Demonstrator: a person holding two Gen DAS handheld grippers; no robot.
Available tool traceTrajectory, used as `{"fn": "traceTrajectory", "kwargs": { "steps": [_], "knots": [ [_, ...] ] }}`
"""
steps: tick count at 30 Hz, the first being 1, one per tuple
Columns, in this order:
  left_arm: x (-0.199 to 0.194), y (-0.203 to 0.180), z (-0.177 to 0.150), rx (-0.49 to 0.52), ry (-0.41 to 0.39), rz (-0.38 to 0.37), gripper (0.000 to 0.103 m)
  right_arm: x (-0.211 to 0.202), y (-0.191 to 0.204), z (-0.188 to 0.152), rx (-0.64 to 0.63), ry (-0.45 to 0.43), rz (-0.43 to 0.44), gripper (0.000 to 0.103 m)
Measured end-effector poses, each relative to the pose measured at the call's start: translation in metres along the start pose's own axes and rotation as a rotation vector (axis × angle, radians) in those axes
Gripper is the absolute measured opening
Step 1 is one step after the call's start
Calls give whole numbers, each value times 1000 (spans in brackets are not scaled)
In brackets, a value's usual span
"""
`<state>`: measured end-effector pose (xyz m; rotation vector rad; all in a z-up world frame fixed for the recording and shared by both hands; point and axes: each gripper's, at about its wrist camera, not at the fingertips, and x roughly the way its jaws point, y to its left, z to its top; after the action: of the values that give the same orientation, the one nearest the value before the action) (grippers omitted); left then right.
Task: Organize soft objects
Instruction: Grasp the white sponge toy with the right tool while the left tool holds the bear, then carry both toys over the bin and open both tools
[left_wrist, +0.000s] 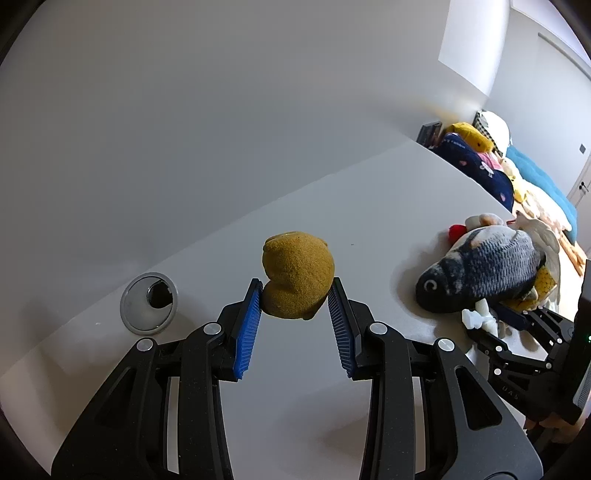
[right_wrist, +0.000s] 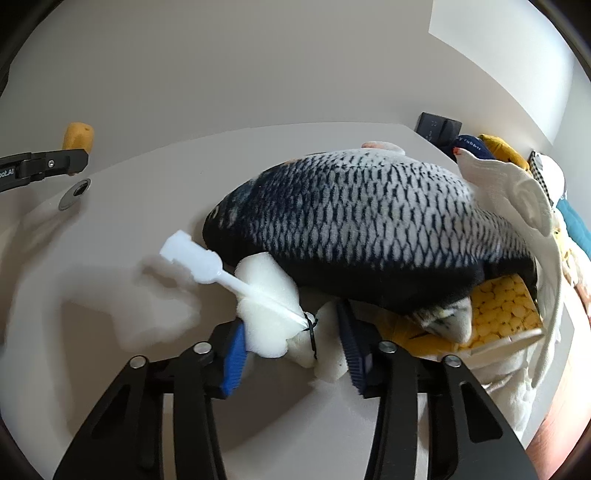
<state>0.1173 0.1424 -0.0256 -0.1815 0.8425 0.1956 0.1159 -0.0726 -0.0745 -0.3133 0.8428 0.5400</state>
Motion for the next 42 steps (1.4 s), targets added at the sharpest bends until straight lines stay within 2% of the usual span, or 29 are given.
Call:
{"fn": "traceTrajectory", "kwargs": {
  "steps": [4, 12, 21, 30, 42],
  "knots": [
    [-3, -8, -1, 19, -5, -9, 36, -9, -5, -6, 53, -14, 19, 41],
    [-17, -31, -15, 71, -12, -32, 36, -42, -11, -14, 124, -62, 23, 40],
    [-55, -47, -35, 101, -36, -63, 36, -89, -20, -29, 207, -123, 15, 41],
    [-81, -62, -58, 126, -49, -93, 36, -127, -26, -55, 246, -156, 0, 43],
    [-103, -106, -85, 201, -57, -155, 37, -169, -42, -104, 326, -195, -54, 45]
  ]
}}
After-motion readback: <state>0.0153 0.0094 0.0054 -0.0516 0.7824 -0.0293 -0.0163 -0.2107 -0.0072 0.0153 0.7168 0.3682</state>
